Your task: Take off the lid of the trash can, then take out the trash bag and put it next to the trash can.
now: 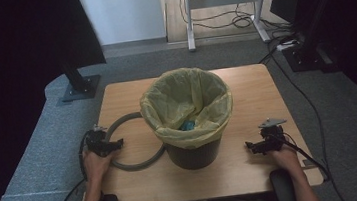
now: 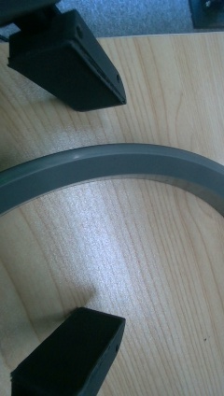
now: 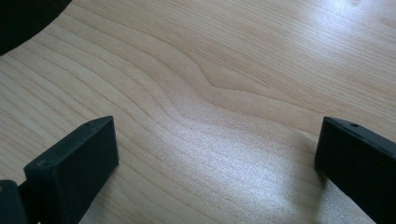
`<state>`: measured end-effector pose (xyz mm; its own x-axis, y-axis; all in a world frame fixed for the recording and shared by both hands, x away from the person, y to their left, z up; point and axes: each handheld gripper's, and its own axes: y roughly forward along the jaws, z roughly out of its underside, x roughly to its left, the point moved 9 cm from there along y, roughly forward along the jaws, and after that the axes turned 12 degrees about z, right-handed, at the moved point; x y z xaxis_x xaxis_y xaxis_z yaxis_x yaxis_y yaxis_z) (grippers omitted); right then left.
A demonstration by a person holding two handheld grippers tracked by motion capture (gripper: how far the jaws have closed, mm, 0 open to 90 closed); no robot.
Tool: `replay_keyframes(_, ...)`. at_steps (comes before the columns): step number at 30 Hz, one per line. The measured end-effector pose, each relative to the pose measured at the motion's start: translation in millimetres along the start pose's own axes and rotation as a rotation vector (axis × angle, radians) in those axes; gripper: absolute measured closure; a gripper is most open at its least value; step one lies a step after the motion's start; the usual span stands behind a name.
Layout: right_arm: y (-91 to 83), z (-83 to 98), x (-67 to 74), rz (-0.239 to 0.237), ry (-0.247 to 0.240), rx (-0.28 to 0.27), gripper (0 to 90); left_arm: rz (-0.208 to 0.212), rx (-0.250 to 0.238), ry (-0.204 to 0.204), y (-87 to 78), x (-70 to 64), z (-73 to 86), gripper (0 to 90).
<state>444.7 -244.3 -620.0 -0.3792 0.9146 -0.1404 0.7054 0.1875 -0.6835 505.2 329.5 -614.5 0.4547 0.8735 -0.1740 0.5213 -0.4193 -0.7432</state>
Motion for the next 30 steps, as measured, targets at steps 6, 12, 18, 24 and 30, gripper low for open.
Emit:
replay_keyframes(6,0.0,0.0,0.0,0.0,0.0,0.0,0.0,-0.003,-0.001,-0.004,-0.2,-0.2,0.2,0.0)
replay_keyframes(12,0.0,-0.1,0.0,0.0,-0.001,0.0,0.0,0.009,0.0,0.007,-0.1,0.6,-0.2,0.0)
replay_keyframes(18,0.1,-0.1,0.0,0.0,0.0,-0.001,0.0,0.018,0.003,0.018,-0.1,0.8,-0.3,0.0)
replay_keyframes(24,-0.5,0.2,0.0,-0.008,-0.01,0.006,0.0,0.033,0.04,0.022,-1.2,1.6,-1.1,0.0)
replay_keyframes(30,-3.4,1.6,-2.2,-0.008,-0.028,0.029,0.0,0.045,0.048,0.003,-4.8,1.8,-2.3,0.1)
